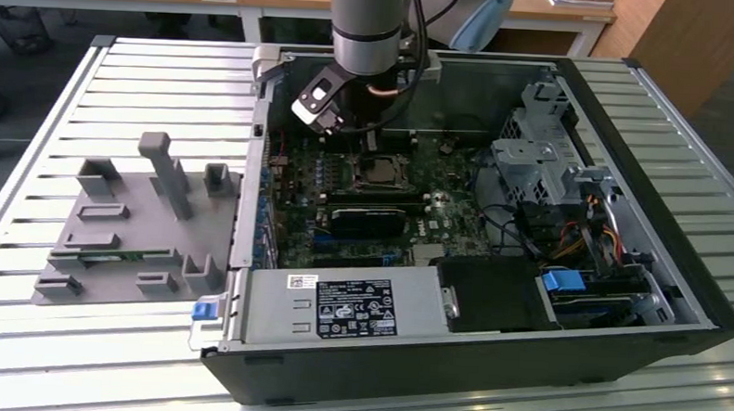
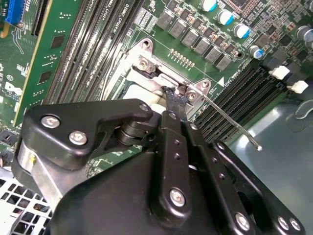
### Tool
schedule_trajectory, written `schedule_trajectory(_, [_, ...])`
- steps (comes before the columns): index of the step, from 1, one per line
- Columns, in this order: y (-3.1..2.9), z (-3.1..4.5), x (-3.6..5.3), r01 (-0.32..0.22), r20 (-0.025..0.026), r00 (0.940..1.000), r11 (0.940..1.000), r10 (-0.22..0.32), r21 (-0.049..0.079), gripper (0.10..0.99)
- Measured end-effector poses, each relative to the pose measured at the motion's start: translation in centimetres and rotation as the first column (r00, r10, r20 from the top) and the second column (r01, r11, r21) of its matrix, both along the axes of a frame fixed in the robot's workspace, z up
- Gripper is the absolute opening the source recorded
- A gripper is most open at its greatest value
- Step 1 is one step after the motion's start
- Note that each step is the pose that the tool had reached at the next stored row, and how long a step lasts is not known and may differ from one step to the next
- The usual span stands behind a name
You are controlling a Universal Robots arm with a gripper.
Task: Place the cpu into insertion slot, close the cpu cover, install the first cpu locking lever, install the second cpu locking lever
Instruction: 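Close the cpu cover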
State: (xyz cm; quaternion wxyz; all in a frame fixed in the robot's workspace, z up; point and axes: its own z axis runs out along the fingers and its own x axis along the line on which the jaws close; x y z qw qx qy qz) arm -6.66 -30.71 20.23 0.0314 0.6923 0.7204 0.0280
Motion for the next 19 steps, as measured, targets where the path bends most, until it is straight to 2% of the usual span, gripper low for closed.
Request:
schedule_trajectory(11, [-0.85,-0.08,0.03,0.0,-0.0002,1.0,1.0,0.0,0.0,0.106])
schedule_trajectory(13, [-0.95,-0.09,0.26,0.0,-0.0029,1.0,1.0,0.0,0.0,0.106])
schedule_trajectory(16, [-1.0,-0.03,0.65,0.0,-0.0104,0.9999,1.0,0.0,0.0,0.106])
schedule_trajectory(19, [-1.1,0.04,0.78,0.0,-0.0147,0.9999,1.0,0.0,0.0,0.106])
